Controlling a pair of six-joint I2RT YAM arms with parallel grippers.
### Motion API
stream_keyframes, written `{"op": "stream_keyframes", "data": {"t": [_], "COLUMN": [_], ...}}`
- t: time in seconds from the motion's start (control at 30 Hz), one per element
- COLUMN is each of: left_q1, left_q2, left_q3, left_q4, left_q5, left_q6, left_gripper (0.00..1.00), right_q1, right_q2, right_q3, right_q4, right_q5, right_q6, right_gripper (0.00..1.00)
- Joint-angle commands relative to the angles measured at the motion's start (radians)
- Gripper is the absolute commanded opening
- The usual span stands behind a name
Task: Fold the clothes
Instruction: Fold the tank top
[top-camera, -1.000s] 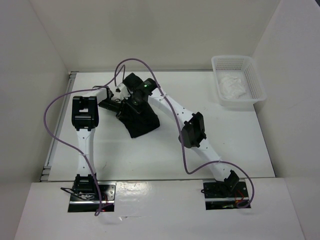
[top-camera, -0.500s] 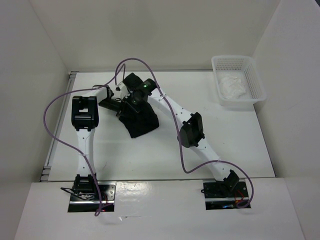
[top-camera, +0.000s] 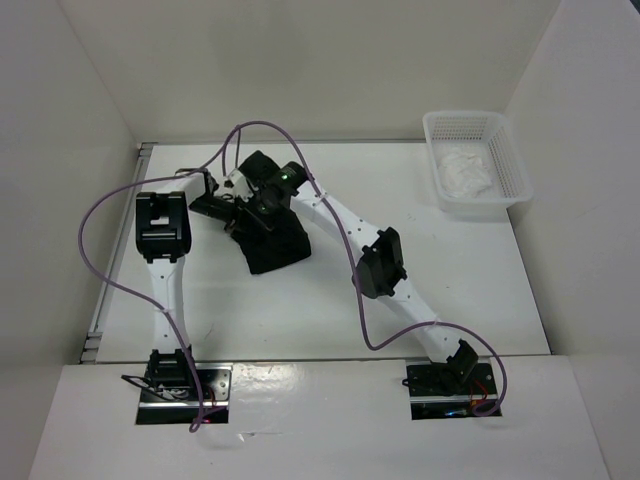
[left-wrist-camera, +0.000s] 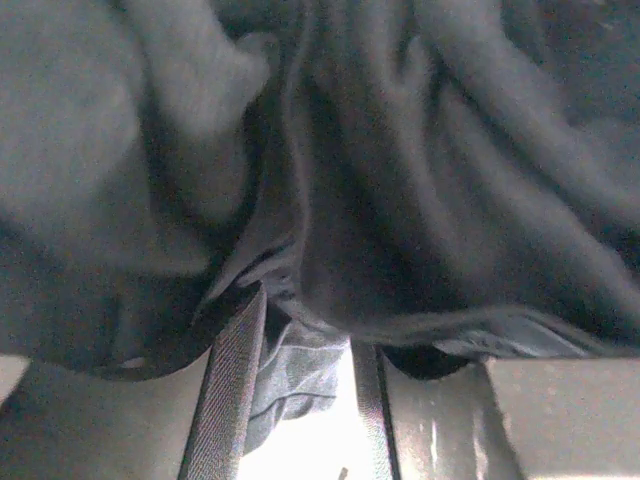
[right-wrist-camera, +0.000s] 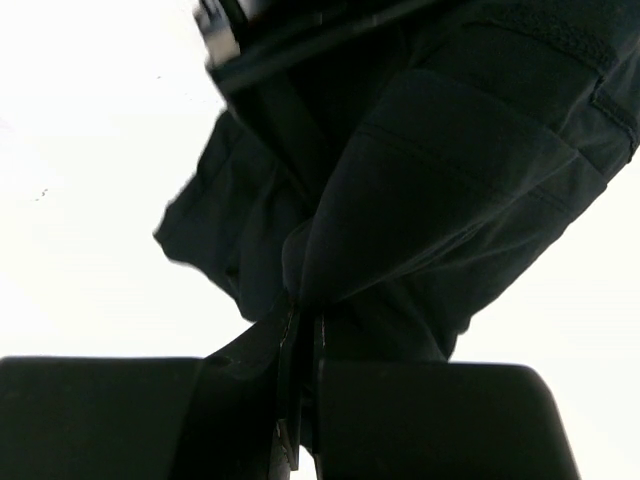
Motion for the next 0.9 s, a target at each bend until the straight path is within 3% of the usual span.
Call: {"op": "stream_keyframes", "data": {"t": [0.0, 0.37, 0.57, 0.87], "left_q1": [0.044, 0.089, 0.124, 0.153], "left_q2": [-0.084, -0.17, -0.192, -0.27], "left_q3": [-0.011, -0.058, -0.09, -0.205], "left_q4": [0.037, 0.034, 0.046, 0.064], "left_q5": [-0.107, -0.163, -0.187, -0.205], "left_q6": [0.02, 0.029, 0.029, 0.047], "left_gripper": [0.47, 0.44, 0.27, 0.27], "right_q1": [0.01, 0.01, 0.01, 0.02], "right_q2": [-0.005, 0.014, 0.023, 0.041], "right_q3": [0.047, 0.065, 0.083, 0.137], "right_q4": [0.029, 0.029, 0.029, 0.059], "right_q5": [-0.016, -0.016, -0.005, -0.028], "right_q6": [-0.004, -0.004, -0.004, 0.048], "right_gripper": [0.03, 0.03, 0.03, 0.06]}}
